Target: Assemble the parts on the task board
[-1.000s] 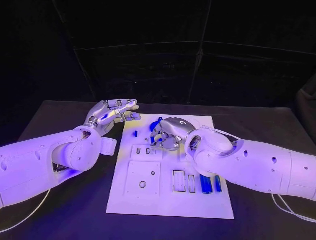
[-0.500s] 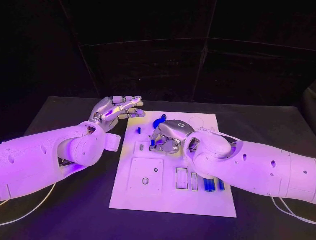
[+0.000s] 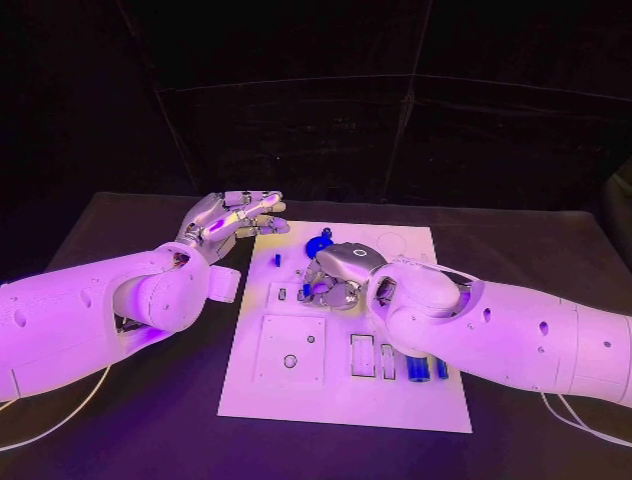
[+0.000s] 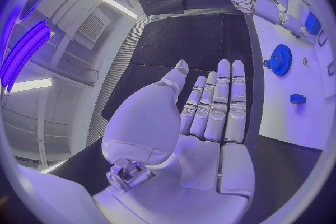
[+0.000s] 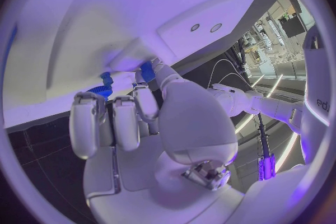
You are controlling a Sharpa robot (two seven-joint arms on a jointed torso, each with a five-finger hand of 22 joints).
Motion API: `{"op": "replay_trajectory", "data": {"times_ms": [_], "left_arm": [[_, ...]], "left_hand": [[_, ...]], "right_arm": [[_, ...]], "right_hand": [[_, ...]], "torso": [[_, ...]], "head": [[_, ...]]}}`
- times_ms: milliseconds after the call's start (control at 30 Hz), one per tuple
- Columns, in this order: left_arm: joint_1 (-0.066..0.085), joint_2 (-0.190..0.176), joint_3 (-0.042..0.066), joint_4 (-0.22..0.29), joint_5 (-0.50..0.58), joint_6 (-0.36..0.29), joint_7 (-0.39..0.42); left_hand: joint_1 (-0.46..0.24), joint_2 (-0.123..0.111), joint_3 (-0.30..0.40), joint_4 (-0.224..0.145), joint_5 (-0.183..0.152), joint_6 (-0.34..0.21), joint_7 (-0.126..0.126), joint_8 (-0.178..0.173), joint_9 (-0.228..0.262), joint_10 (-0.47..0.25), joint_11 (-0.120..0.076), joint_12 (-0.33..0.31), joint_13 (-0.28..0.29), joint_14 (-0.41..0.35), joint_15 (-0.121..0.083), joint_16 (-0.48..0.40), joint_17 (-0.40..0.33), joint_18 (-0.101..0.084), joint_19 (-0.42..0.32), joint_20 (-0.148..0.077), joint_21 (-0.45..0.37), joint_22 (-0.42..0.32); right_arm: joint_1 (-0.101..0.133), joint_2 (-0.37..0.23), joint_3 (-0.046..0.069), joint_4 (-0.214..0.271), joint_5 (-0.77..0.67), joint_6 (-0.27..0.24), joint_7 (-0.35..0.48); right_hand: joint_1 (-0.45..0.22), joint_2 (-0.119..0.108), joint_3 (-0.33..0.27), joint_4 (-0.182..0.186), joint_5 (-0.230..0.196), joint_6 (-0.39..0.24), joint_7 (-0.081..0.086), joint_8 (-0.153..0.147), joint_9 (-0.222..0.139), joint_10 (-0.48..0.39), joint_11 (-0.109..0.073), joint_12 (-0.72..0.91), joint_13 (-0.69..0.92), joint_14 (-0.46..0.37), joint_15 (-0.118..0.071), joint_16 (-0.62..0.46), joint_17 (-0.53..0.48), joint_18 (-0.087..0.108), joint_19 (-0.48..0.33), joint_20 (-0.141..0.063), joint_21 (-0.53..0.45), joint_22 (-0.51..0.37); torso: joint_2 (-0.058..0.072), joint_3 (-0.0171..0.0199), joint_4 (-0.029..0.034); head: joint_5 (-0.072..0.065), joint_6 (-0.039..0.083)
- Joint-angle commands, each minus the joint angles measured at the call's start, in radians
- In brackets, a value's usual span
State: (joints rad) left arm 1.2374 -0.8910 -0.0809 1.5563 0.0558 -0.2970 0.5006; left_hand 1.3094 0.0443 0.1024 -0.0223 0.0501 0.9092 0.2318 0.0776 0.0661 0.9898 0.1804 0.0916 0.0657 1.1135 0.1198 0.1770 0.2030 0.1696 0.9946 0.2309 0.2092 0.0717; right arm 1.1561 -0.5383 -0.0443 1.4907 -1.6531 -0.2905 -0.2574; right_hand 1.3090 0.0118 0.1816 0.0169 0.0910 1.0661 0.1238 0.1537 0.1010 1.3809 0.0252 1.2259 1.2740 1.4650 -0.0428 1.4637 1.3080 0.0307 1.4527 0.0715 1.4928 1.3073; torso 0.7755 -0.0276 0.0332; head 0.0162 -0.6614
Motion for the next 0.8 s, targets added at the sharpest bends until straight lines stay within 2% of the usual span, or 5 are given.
{"op": "replay_trajectory", "data": {"times_ms": [33, 233, 400, 567, 800], "left_arm": [[0.002, 0.001, 0.001, 0.001, 0.002, 0.017, 0.003], [0.002, -0.001, 0.001, 0.000, 0.002, 0.019, 0.000], [0.002, -0.002, 0.001, 0.000, 0.002, 0.020, -0.001], [0.002, -0.001, 0.001, -0.001, 0.002, 0.022, -0.002], [0.002, -0.001, 0.001, -0.002, 0.002, 0.022, -0.003]], "left_hand": [[-0.008, 0.001, -0.002, -0.004, -0.002, 0.008, 0.001, -0.003, 0.001, 0.005, -0.002, 0.000, 0.000, 0.006, 0.003, -0.006, 0.001, 0.013, 0.008, -0.001, -0.007, -0.001], [-0.009, 0.002, -0.002, -0.003, -0.002, 0.008, 0.002, -0.003, 0.001, 0.005, -0.002, 0.000, -0.001, 0.006, 0.003, -0.007, 0.002, 0.013, 0.008, -0.001, -0.007, -0.001], [-0.009, 0.002, -0.002, -0.003, -0.002, 0.008, 0.002, -0.003, 0.001, 0.005, -0.002, 0.000, -0.001, 0.006, 0.003, -0.007, 0.002, 0.013, 0.008, -0.001, -0.007, -0.001], [-0.009, 0.002, -0.002, -0.003, -0.002, 0.008, 0.002, -0.003, 0.001, 0.005, -0.002, 0.000, -0.001, 0.006, 0.003, -0.007, 0.002, 0.013, 0.008, -0.001, -0.007, -0.001], [-0.009, 0.002, -0.002, -0.003, -0.002, 0.008, 0.002, -0.003, 0.001, 0.005, -0.002, 0.000, -0.001, 0.006, 0.003, -0.007, 0.002, 0.013, 0.008, -0.001, -0.007, -0.001]], "right_arm": [[0.000, 0.001, -0.002, -0.003, -0.028, 0.033, -0.015], [-0.001, -0.006, -0.002, -0.002, -0.064, 0.028, -0.020], [-0.002, -0.010, -0.002, 0.002, -0.073, 0.037, -0.022], [-0.002, -0.011, -0.003, 0.007, -0.082, 0.052, -0.027], [-0.002, -0.012, -0.003, 0.010, -0.099, 0.064, -0.026]], "right_hand": [[-0.001, -0.009, -0.001, -0.004, 0.003, 0.018, -0.014, -0.007, 0.000, -0.007, 0.002, -0.008, -0.003, 0.065, 0.003, -0.004, 0.073, 0.010, -0.009, 0.002, -0.006, 0.097], [0.004, -0.018, 0.003, -0.013, 0.009, 0.016, -0.013, -0.010, -0.001, -0.011, 0.003, -0.014, -0.006, 0.064, 0.004, -0.006, 0.069, 0.011, -0.012, 0.003, -0.009, 0.093], [0.006, -0.025, 0.006, -0.018, 0.013, 0.015, -0.012, -0.011, -0.001, -0.013, 0.004, -0.016, -0.007, 0.064, 0.004, -0.007, 0.068, 0.011, -0.013, 0.004, -0.009, 0.092], [0.006, -0.029, 0.006, -0.020, 0.014, 0.016, -0.012, -0.011, -0.001, -0.014, 0.004, -0.018, -0.008, 0.064, 0.005, -0.008, 0.067, 0.011, -0.014, 0.004, -0.010, 0.092], [0.002, -0.042, 0.005, -0.025, 0.014, 0.016, -0.010, -0.012, -0.002, -0.016, 0.006, -0.021, -0.010, 0.063, 0.006, -0.009, 0.066, 0.012, -0.017, 0.005, -0.012, 0.088]], "torso": [[0.000, -0.0002, 0.0007], [0.000, 0.0013, 0.0008], [0.000, -0.0008, 0.0008], [0.000, 0.0008, 0.0003], [0.000, -0.0001, 0.0009]], "head": [[0.000, -0.001], [-0.004, -0.002], [-0.010, -0.001], [-0.012, -0.002], [-0.018, -0.002]]}}
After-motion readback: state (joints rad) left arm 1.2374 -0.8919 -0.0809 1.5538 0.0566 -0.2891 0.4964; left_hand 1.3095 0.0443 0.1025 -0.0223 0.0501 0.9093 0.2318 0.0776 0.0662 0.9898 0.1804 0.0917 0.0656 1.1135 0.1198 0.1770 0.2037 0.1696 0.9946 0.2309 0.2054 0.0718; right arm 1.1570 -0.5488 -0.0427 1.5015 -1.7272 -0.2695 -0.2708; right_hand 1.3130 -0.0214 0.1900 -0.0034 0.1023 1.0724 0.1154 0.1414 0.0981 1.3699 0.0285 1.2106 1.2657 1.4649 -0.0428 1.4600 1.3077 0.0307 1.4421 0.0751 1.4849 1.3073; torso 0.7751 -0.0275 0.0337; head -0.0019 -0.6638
